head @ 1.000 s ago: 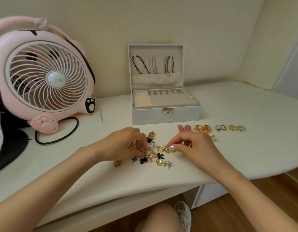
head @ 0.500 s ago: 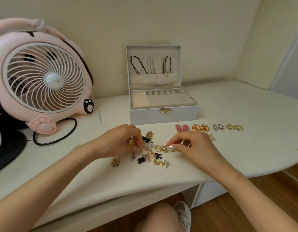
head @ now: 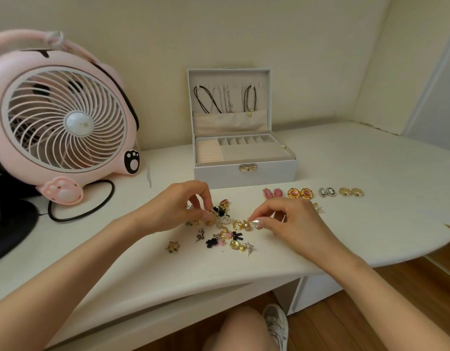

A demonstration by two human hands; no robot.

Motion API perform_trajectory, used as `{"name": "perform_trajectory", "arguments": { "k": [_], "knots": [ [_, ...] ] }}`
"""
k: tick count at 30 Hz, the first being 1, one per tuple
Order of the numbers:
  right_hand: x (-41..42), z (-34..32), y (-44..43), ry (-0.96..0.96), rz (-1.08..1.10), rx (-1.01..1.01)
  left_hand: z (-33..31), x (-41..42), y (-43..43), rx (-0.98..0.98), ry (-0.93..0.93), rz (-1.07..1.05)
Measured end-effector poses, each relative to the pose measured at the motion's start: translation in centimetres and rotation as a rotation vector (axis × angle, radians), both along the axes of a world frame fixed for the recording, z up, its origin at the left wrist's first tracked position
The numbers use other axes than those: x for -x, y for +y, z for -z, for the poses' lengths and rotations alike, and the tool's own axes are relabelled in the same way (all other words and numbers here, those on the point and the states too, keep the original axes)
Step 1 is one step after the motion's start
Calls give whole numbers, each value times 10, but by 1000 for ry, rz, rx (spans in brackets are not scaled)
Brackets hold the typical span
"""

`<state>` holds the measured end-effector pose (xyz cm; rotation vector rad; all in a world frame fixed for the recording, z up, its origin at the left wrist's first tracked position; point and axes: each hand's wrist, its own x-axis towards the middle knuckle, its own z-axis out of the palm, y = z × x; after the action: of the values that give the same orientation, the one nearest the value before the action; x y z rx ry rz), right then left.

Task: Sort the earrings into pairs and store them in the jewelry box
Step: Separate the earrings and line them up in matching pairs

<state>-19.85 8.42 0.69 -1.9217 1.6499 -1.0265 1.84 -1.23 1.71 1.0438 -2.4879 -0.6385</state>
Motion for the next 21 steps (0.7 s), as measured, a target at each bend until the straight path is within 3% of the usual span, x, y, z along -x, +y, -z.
{"name": "perform_trajectory", "arguments": {
  "k": [7,12,21],
  "knots": [
    [0,-3,-1,-1,-6,-15,-3,5,2,-295,245,6],
    [-2,-4,-2,11,11,1,-7,6,1,-403,346,-24],
    [-3,-5,-2,15,11,3,-3,5,-7,-357,254,-122]
  ]
}}
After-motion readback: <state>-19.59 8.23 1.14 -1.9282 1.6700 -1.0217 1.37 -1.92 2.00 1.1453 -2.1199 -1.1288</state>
